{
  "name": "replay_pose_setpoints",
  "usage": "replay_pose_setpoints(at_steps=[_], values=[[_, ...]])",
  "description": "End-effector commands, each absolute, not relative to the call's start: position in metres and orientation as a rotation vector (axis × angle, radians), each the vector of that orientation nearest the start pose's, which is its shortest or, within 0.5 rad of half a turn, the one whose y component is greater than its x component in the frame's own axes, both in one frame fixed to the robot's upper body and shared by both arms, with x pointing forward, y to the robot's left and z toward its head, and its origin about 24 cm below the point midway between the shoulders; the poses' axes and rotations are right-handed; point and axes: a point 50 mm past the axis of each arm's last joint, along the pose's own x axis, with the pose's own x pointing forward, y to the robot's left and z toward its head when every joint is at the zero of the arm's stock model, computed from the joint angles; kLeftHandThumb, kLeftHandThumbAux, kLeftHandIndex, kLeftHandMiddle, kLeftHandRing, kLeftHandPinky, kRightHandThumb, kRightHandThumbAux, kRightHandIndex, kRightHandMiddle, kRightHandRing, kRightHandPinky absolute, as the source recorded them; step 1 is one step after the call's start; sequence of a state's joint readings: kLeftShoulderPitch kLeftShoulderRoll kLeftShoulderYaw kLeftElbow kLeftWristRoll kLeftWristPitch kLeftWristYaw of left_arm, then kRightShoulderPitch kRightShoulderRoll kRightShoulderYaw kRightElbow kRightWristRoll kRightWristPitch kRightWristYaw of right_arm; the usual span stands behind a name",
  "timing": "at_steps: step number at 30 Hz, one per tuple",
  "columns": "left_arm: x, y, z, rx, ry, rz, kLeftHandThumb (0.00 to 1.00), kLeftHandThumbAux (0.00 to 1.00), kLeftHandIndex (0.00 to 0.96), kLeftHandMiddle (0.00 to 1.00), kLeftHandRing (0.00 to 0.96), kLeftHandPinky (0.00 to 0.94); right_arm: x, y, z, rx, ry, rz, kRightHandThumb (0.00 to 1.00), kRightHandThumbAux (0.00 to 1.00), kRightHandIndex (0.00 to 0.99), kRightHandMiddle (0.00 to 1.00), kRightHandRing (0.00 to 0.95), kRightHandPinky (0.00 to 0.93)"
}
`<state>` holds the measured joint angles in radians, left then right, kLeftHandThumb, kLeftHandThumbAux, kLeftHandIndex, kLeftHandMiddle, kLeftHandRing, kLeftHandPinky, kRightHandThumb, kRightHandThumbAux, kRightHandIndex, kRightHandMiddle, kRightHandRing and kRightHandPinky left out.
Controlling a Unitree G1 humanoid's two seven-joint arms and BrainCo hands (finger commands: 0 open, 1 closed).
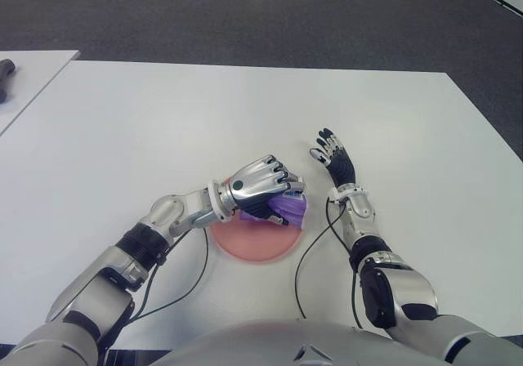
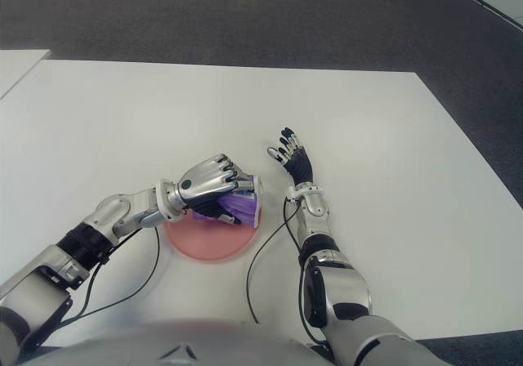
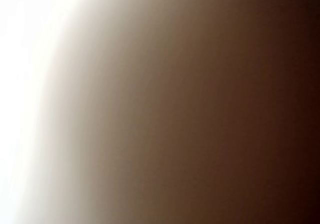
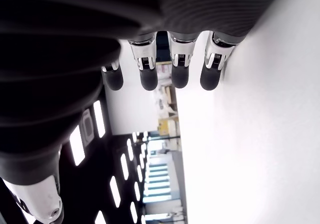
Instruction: Put the tissue paper into the plate.
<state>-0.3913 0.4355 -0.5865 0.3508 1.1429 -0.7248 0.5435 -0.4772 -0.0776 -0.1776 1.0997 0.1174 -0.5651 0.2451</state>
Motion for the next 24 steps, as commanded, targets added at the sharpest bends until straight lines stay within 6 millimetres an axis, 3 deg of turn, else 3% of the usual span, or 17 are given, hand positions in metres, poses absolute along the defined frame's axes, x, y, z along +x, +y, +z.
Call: replay_pose_setpoints(at_steps=[1,24], values=[[0.2552,0.072,0.0339,1.292,-1.015,-0.761,0.734,0.699,0.442,0.839,0.85,0.86,0.2822,-0.1662,-0.05,0.112,0.228,0.095,0.098,0.707,0.0,0.0,0.0,0.0],[0.2545,0.0765,0.0253,1.371,-1.031,-0.772,0.74,0.696,0.443,0.838,0.847,0.864,0.2815,-0.17,-0.0498,0.111,0.226,0.093,0.098,0.707,0.0,0.0,0.0,0.0]])
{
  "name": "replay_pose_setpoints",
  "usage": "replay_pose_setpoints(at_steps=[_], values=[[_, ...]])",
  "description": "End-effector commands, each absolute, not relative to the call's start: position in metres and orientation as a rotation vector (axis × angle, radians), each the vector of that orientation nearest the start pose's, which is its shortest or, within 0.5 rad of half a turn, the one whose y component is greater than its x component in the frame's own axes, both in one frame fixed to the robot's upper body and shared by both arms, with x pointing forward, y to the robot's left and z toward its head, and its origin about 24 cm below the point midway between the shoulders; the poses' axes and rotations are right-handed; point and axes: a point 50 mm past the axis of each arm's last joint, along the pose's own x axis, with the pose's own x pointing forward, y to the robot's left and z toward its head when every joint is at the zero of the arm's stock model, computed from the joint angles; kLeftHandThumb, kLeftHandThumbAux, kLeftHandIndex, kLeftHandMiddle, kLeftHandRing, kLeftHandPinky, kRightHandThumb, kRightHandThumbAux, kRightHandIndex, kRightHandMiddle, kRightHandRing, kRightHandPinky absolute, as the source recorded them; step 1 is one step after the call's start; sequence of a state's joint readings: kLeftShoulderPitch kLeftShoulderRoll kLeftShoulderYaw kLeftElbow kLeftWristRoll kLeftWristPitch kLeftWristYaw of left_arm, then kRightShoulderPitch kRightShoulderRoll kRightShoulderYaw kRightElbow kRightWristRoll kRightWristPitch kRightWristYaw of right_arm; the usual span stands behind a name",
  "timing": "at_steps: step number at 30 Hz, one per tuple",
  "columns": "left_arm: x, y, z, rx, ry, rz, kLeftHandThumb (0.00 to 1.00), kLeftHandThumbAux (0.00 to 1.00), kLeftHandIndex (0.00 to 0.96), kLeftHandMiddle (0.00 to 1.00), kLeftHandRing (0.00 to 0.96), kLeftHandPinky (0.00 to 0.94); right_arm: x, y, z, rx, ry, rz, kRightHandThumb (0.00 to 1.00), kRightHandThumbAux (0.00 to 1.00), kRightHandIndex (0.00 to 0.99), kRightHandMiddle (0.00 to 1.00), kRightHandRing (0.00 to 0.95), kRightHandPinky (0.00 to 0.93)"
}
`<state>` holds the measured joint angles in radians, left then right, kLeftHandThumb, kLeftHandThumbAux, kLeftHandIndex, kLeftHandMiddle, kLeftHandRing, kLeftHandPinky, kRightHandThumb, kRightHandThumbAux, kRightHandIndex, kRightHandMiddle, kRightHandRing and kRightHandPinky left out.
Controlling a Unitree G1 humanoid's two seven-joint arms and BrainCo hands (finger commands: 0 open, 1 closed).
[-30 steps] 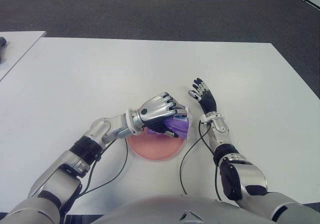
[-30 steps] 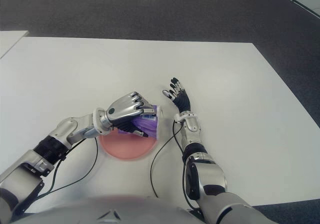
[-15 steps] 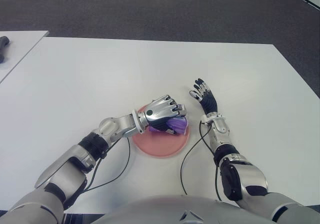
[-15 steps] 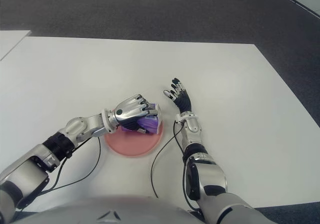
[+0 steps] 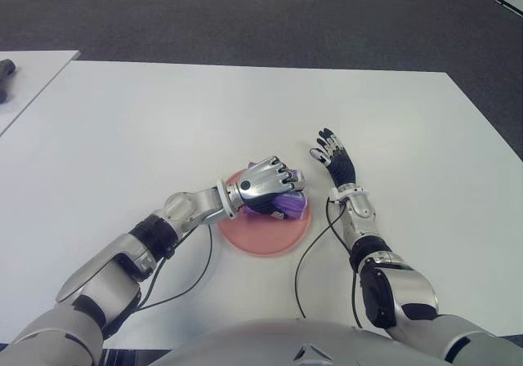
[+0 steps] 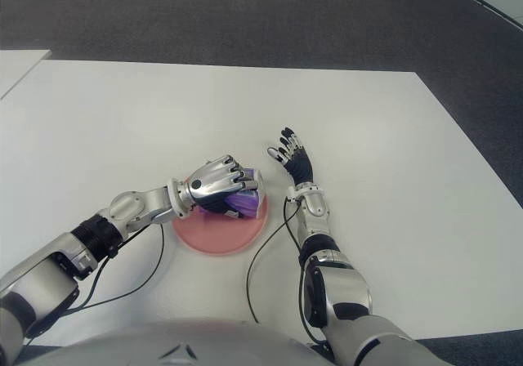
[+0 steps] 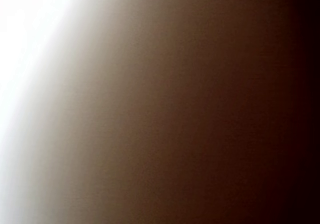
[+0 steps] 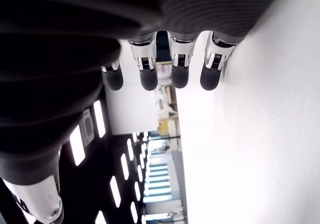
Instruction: Put the tissue paper into the plate.
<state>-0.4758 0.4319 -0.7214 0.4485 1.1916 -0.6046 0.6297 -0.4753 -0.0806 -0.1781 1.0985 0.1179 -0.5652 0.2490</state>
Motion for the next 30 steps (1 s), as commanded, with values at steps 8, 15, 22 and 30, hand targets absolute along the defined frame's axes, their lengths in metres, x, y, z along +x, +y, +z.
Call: replay_pose_setpoints(at_steps=[8,15,22,30], values=[[0.2549,0.0796,0.0285,1.381,-1.043,-0.73,0.74,0.696,0.443,0.84,0.85,0.869,0.2813,-0.1709,-0.0497,0.111,0.225,0.093,0.098,0.707,0.0,0.0,0.0,0.0],[0.2542,0.0802,0.0298,1.365,-1.053,-0.705,0.742,0.695,0.443,0.84,0.848,0.864,0.2812,-0.1713,-0.0497,0.111,0.225,0.093,0.098,0.707,0.0,0.0,0.0,0.0],[0.2519,0.0811,0.0306,1.345,-1.049,-0.706,0.742,0.695,0.443,0.838,0.845,0.86,0.2811,-0.1711,-0.0498,0.112,0.225,0.093,0.098,0.707,0.0,0.0,0.0,0.0],[0.2482,0.081,0.0338,1.294,-1.001,-0.755,0.714,0.697,0.437,0.792,0.789,0.788,0.2812,-0.1709,-0.0499,0.112,0.226,0.093,0.098,0.707,0.0,0.0,0.0,0.0]])
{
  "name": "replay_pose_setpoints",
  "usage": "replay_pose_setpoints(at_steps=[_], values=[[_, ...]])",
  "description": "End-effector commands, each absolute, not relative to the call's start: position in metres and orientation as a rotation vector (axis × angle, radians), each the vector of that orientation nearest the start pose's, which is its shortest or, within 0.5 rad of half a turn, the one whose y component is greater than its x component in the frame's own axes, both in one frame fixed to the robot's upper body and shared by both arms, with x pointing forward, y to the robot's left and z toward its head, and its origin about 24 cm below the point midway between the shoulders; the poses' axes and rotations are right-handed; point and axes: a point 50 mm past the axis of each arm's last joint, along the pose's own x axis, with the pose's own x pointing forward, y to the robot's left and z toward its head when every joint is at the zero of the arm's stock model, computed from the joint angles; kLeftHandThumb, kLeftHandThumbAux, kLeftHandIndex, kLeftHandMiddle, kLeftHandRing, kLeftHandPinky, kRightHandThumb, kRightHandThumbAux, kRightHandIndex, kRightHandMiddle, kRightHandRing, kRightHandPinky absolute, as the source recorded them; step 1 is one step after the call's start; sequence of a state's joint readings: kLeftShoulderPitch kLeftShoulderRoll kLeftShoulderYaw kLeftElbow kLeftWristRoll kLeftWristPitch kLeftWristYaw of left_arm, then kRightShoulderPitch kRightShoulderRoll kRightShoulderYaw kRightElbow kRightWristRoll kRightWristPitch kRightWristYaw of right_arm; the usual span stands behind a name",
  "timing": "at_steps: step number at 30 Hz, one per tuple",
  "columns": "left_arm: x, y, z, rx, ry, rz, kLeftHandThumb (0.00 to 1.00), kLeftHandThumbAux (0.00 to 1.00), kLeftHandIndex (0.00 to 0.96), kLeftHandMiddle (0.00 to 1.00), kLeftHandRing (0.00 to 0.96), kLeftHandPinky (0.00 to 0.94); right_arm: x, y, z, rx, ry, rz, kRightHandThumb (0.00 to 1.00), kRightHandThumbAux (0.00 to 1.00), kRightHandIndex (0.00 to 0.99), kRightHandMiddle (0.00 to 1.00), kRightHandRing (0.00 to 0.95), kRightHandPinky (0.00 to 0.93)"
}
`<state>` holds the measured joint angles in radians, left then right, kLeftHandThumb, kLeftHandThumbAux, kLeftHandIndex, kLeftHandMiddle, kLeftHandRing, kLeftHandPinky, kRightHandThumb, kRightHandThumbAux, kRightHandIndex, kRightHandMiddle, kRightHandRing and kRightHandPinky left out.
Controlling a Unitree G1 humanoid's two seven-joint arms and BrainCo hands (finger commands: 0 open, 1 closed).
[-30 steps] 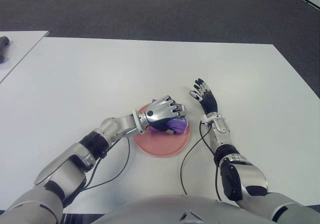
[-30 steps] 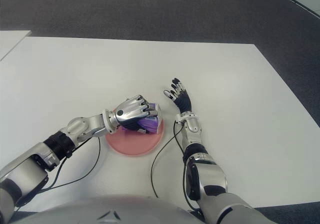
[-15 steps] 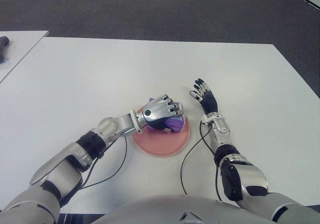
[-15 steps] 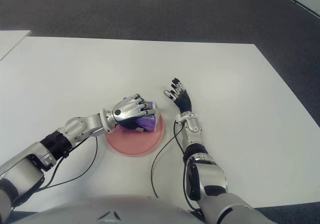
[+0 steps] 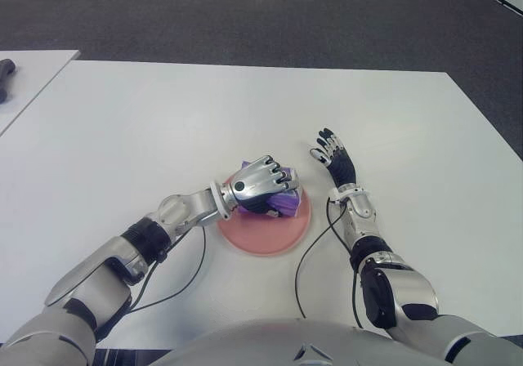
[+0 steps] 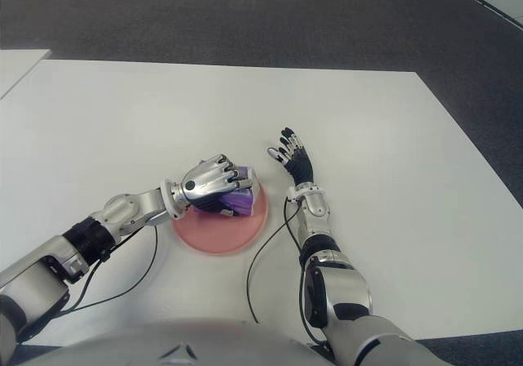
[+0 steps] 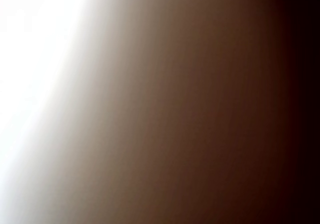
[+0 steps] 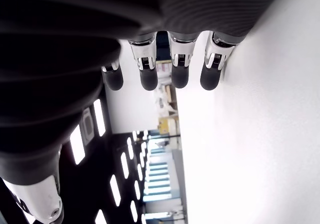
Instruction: Put the tissue paper into the plate.
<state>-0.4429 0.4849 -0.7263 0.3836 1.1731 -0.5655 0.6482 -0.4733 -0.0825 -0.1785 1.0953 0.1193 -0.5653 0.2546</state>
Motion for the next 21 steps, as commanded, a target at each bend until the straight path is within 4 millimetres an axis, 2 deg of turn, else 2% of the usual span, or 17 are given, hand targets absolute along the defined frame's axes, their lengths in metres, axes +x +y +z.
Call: replay_pose_setpoints(at_steps=[1,2,3,4,5,6,9,12,21], values=[[0.248,0.082,0.034,1.279,-0.966,-0.785,0.709,0.698,0.436,0.783,0.775,0.773,0.281,-0.171,-0.05,0.112,0.226,0.093,0.098,0.707,0.0,0.0,0.0,0.0],[0.248,0.082,0.034,1.269,-0.942,-0.806,0.524,0.599,0.42,0.675,0.657,0.657,0.281,-0.171,-0.05,0.112,0.226,0.093,0.098,0.707,0.0,0.0,0.0,0.0],[0.247,0.082,0.035,1.263,-0.927,-0.82,0.403,0.536,0.409,0.604,0.581,0.581,0.281,-0.171,-0.05,0.112,0.226,0.093,0.098,0.707,0.0,0.0,0.0,0.0],[0.248,0.084,0.034,1.276,-0.889,-0.857,0.359,0.514,0.405,0.579,0.554,0.554,0.281,-0.171,-0.05,0.112,0.226,0.093,0.098,0.707,0.0,0.0,0.0,0.0],[0.249,0.088,0.032,1.317,-0.838,-0.891,0.265,0.445,0.345,0.399,0.356,0.355,0.281,-0.171,-0.05,0.112,0.226,0.093,0.098,0.707,0.0,0.0,0.0,0.0],[0.249,0.09,0.031,1.346,-0.8,-0.916,0.197,0.371,0.221,0.255,0.227,0.227,0.281,-0.171,-0.05,0.112,0.226,0.093,0.098,0.707,0.0,0.0,0.0,0.0],[0.249,0.093,0.031,1.386,-0.739,-0.922,0.112,0.28,0.072,0.083,0.074,0.074,0.282,-0.171,-0.05,0.112,0.227,0.093,0.098,0.707,0.0,0.0,0.0,0.0],[0.248,0.095,0.034,1.404,-0.707,-0.902,0.071,0.244,0.023,0.027,0.024,0.024,0.282,-0.171,-0.05,0.112,0.228,0.093,0.098,0.707,0.0,0.0,0.0,0.0],[0.247,0.094,0.038,1.397,-0.653,-0.918,0.036,0.215,0.0,0.0,0.0,0.0,0.282,-0.171,-0.05,0.112,0.228,0.093,0.098,0.707,0.0,0.0,0.0,0.0]])
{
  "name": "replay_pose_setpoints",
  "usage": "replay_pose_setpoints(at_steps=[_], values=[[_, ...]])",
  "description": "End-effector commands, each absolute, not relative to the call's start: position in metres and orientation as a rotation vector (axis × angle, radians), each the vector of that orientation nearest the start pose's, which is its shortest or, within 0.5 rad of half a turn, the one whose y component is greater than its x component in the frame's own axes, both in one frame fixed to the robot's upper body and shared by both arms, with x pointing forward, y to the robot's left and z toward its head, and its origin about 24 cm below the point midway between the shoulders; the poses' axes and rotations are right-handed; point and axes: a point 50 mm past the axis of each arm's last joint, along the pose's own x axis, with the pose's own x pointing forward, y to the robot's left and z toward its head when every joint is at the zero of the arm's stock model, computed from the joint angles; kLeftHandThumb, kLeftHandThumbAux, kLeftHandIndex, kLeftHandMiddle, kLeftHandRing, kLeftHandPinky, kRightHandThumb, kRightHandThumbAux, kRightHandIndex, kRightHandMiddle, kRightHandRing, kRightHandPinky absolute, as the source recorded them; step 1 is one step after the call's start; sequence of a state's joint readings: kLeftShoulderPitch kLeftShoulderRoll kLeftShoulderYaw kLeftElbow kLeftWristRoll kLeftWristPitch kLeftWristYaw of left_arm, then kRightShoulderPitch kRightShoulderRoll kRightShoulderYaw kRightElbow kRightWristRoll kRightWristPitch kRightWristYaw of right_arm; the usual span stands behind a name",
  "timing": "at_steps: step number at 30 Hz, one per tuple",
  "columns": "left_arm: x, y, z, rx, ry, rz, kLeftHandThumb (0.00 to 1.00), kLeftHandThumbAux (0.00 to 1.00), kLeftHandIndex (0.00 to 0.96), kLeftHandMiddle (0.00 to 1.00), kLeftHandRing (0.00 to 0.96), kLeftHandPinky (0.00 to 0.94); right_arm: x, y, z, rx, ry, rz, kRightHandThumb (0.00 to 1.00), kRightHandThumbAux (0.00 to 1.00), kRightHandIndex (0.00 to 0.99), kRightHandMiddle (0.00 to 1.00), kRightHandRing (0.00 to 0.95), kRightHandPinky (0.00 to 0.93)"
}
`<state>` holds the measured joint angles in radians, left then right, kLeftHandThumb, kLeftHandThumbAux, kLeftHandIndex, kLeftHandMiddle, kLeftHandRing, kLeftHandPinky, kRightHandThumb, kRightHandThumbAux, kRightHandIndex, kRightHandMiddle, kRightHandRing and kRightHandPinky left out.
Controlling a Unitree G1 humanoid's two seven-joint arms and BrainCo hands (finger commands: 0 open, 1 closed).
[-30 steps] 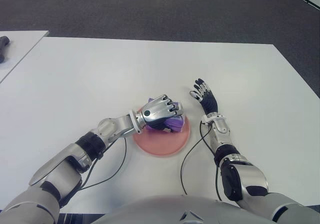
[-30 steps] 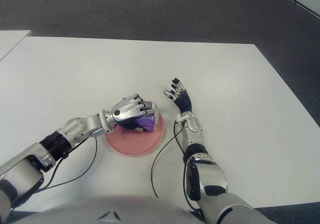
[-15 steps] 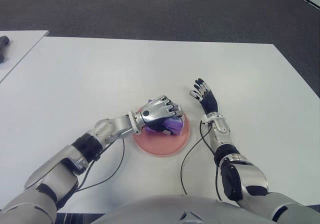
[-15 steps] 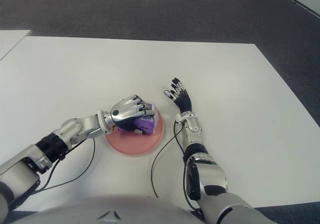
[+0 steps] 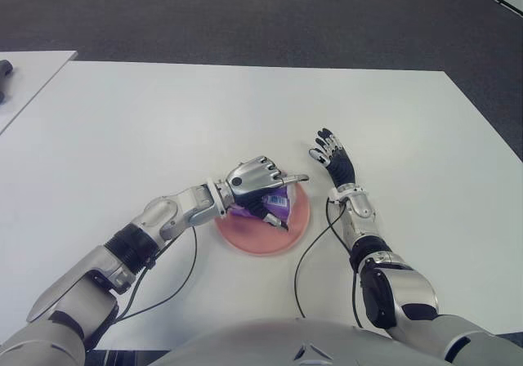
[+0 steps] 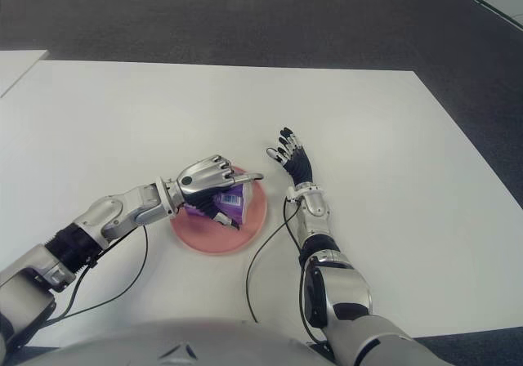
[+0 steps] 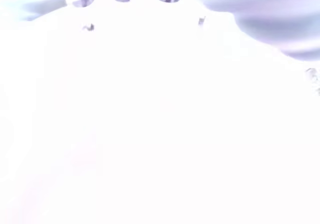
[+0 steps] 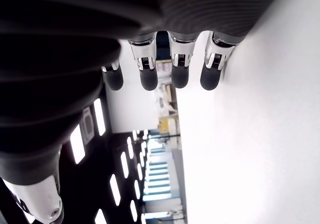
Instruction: Put the tissue paper into the plate.
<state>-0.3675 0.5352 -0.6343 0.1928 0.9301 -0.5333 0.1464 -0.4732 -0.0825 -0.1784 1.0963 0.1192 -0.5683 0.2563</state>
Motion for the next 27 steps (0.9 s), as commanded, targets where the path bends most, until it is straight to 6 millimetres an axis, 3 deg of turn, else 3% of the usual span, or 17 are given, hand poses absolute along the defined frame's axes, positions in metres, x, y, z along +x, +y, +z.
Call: replay_pose_setpoints(at_steps=[1,27], values=[[0.2472,0.0939,0.0387,1.398,-0.648,-0.925,0.036,0.214,0.0,0.0,0.0,0.0,0.282,-0.1708,-0.0497,0.112,0.228,0.093,0.098,0.707,0.0,0.0,0.0,0.0],[0.25,0.0965,0.0426,1.42,-0.611,-0.967,0.053,0.218,0.0,0.0,0.0,0.0,0.2824,-0.1707,-0.0493,0.112,0.227,0.093,0.098,0.707,0.0,0.0,0.0,0.0]])
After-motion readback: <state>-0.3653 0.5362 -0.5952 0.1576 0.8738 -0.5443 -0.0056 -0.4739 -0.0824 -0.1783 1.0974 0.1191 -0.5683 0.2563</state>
